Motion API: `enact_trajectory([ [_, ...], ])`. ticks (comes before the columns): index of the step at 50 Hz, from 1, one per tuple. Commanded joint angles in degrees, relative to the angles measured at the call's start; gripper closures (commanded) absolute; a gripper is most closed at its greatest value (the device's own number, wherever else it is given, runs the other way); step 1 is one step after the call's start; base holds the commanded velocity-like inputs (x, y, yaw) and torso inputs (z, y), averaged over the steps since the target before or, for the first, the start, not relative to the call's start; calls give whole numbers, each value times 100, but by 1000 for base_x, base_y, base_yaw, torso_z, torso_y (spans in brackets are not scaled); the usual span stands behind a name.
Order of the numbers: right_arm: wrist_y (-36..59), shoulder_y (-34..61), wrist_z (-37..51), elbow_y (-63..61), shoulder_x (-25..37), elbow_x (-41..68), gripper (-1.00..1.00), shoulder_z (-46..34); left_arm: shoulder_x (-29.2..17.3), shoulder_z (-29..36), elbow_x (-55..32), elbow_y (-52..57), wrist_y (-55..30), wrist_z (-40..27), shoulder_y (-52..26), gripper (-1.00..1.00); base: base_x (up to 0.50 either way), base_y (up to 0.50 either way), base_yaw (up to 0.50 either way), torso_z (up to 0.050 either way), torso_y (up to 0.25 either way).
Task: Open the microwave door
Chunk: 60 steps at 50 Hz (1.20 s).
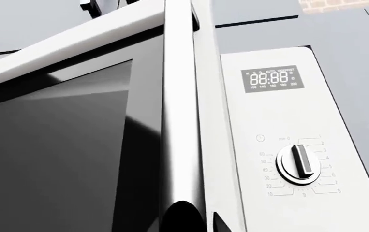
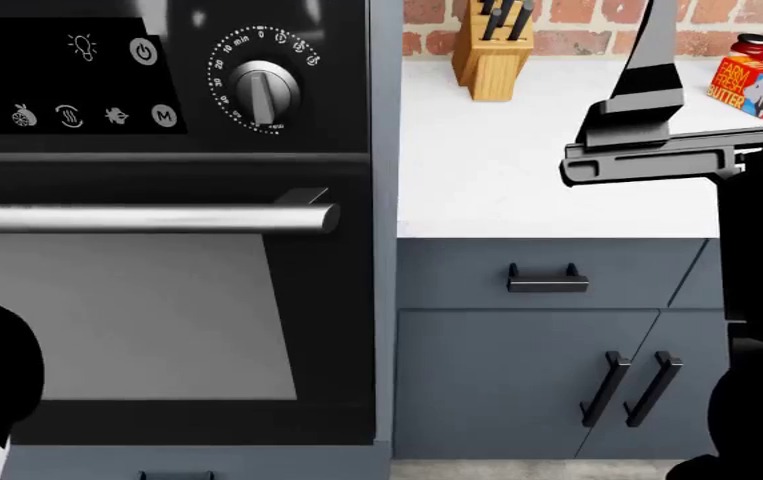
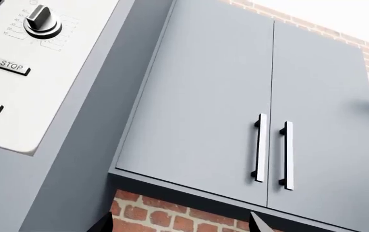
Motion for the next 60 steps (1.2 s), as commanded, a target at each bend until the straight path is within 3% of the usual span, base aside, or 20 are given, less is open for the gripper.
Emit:
enact_trajectory([
  [1, 13, 17, 55, 11, 24, 30, -100, -42, 58, 96, -754, 224, -170, 125, 59, 100, 0, -3, 0, 0, 0],
  [12, -9, -9, 119, 27, 57, 124, -100, -13, 27, 144, -767, 203, -132, 99, 64, 100, -1, -1, -1, 0, 0],
  [13, -16, -14, 127, 31, 60, 137, -100, -6, 22, 152, -766, 201, -123, 97, 66, -100, 0, -3, 0, 0, 0],
  [33, 11, -14, 167, 14, 84, 154, -100, -33, -137, 214, -762, 172, -46, 69, 33, -100, 0, 0, 0, 0, 0],
  [46, -18, -32, 165, 19, 85, 193, -100, 28, -638, 554, -490, -26, 328, 87, -4, -100, 0, 0, 0, 0, 0],
  [60, 12, 7, 211, 41, 115, 183, -100, -66, -1031, 495, -325, -167, 520, 93, 20, -100, 0, 0, 0, 0, 0],
])
